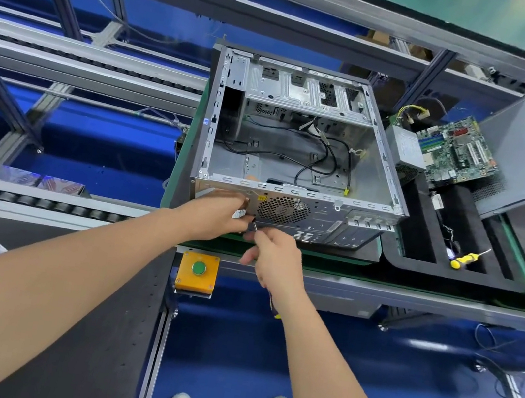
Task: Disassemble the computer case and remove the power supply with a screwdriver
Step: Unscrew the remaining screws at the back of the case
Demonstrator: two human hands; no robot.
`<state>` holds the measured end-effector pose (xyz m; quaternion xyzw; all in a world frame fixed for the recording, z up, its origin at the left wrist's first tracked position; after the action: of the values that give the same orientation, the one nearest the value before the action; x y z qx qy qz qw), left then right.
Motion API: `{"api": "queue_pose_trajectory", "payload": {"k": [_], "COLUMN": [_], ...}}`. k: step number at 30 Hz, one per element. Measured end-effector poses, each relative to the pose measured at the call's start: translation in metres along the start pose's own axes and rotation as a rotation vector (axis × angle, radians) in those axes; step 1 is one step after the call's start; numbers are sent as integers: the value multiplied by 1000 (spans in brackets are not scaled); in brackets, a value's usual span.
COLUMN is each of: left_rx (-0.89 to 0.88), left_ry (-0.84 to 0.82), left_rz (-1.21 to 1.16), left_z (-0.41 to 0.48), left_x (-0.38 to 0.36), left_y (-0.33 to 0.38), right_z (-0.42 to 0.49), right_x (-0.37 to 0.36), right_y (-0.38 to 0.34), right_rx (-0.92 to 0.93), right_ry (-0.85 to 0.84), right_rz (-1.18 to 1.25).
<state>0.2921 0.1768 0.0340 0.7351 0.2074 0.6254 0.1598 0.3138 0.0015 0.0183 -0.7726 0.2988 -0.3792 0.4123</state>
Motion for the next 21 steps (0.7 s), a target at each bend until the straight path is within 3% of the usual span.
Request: {"api": "queue_pose_trajectory", "payload": {"k": [3,6,9,11,15,18,21], "left_rx": [-1,-25,-28,-19,-8,1,4], "left_ry": [9,33,46,40,23,34,38], "left_rz": [4,-3,14,25,29,25,12], "left_z": [1,1,2,3,5,6,6], "left_x": [-1,-3,-4,-5,-4,-6,-6], "left_y": [-3,-4,-5,-6,-7,-7,-7], "right_z": [5,7,10,12,12,4,-9], "right_x": [15,21,14,9,5,-1,-17], "right_y": [-1,3,7,8,5,-5,-6], "right_rx": [-170,-179,-281,-282,-106,128,246], "right_ry": [-256,-426,-458,-417,-211,118,306], "right_rz": [460,617,891,891,415,-261,-804]}}
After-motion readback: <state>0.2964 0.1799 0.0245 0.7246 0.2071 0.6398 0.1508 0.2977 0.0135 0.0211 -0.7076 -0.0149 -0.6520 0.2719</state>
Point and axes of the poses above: each hand's wrist, its own z-axis towards the middle knuckle, its own x-axis out of the back of the hand, y = z × x, the point moved 1 cm from there along z, towards the middle knuckle, and after that the axes turned 2 degrees about z, right-handed, at the moved point
